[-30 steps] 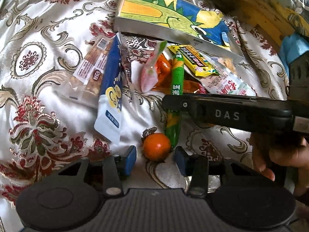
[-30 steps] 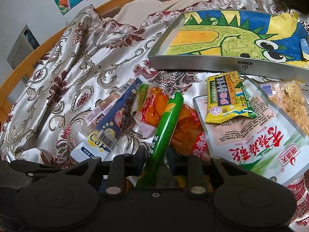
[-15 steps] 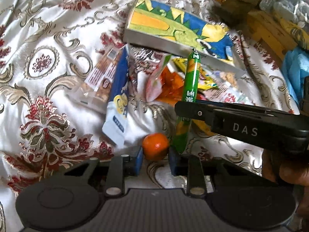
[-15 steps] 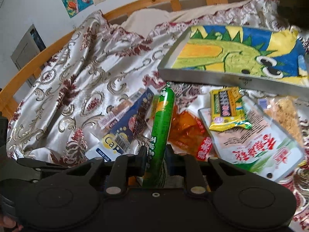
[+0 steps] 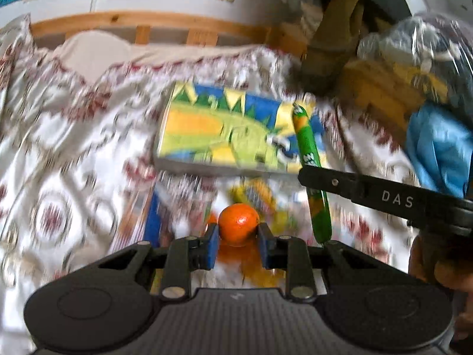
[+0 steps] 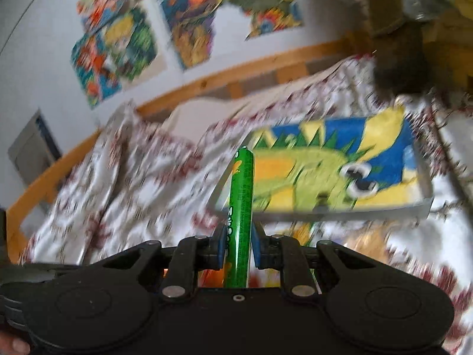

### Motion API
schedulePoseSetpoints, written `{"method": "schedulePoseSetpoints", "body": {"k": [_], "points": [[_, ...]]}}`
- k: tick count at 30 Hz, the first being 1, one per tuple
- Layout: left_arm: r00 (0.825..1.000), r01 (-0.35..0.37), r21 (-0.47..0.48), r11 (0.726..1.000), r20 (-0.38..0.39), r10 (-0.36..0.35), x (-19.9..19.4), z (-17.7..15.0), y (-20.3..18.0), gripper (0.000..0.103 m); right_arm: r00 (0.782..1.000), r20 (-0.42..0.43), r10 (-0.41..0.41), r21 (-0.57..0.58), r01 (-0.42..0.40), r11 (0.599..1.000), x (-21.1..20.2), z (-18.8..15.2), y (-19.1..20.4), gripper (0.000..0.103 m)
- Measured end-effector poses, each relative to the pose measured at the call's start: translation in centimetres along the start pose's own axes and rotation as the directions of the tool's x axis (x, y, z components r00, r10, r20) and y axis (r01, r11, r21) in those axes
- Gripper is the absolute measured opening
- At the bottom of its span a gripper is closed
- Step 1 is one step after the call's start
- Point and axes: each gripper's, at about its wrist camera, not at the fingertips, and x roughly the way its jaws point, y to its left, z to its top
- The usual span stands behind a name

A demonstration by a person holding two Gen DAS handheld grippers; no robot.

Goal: Organize snacks
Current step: 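Lower the mandarin and sausage stick into the dinosaur tray and open both tools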

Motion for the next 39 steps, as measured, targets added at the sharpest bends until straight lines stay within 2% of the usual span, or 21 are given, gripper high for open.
{"method": "schedulePoseSetpoints", "body": {"k": [2,7,9,13,18,22,26,30,33,36,38,39], "points": [[1.0,0.002,-0.006,1.0,0.029,-0.002,1.5,2.1,-0.2,0.03,0.999,0.034,-0.009,0.023,0.008,1.0,0.6,1.3,-1.4,0.019],[0.998,-0.011,-0.011,1.0,0.063,0.012,6.9,7.0,-0.4,0.03,0.988,0.091,-0.128,-0.013,0.129,0.991,4.3,4.9,-4.8,0.019],[0.998,-0.017,-0.015,1.0,0.06,0.018,9.7,8.6,-0.4,0.03,0.984,0.083,-0.156,-0.014,0.158,0.987,6.1,5.9,-6.3,0.019],[0.999,-0.023,-0.036,0.999,0.023,0.024,15.3,10.7,-0.2,0.03,0.986,0.041,-0.164,0.05,0.162,0.986,9.6,7.1,-9.8,0.019],[0.999,-0.031,-0.068,0.997,-0.02,0.03,19.8,10.9,0.6,0.03,0.984,-0.002,-0.178,0.061,0.178,0.982,13.3,7.2,-12.2,0.019],[0.997,-0.048,-0.007,0.999,-0.052,0.048,21.3,10.2,0.4,0.03,0.983,-0.059,-0.176,0.078,0.18,0.981,15.1,6.0,-12.9,0.019],[0.995,-0.059,0.026,0.998,-0.074,0.06,22.0,9.5,0.2,0.03,0.973,-0.132,-0.191,0.062,0.201,0.978,16.8,4.9,-13.2,0.019],[0.994,-0.068,0.038,0.997,-0.086,0.071,22.0,9.3,-0.1,0.031,0.972,-0.138,-0.192,0.078,0.204,0.976,17.1,4.5,-13.4,0.02],[0.992,-0.076,0.054,0.996,-0.094,0.081,22.1,9.6,-0.3,0.033,0.972,-0.139,-0.191,0.082,0.204,0.976,17.1,4.4,-13.4,0.025],[0.991,-0.095,0.069,0.993,-0.089,0.101,21.9,9.5,-0.4,0.046,0.973,-0.136,-0.188,0.072,0.199,0.977,16.8,4.6,-13.2,0.036],[0.992,-0.107,0.065,0.992,-0.066,0.111,21.2,9.5,-0.3,0.048,0.971,-0.132,-0.2,0.044,0.208,0.977,16.5,4.9,-12.7,0.037],[0.992,-0.106,0.054,0.993,-0.059,0.109,20.9,9.5,-0.2,0.051,0.969,-0.13,-0.209,0.029,0.214,0.976,16.2,5.1,-12.4,0.041]]}}
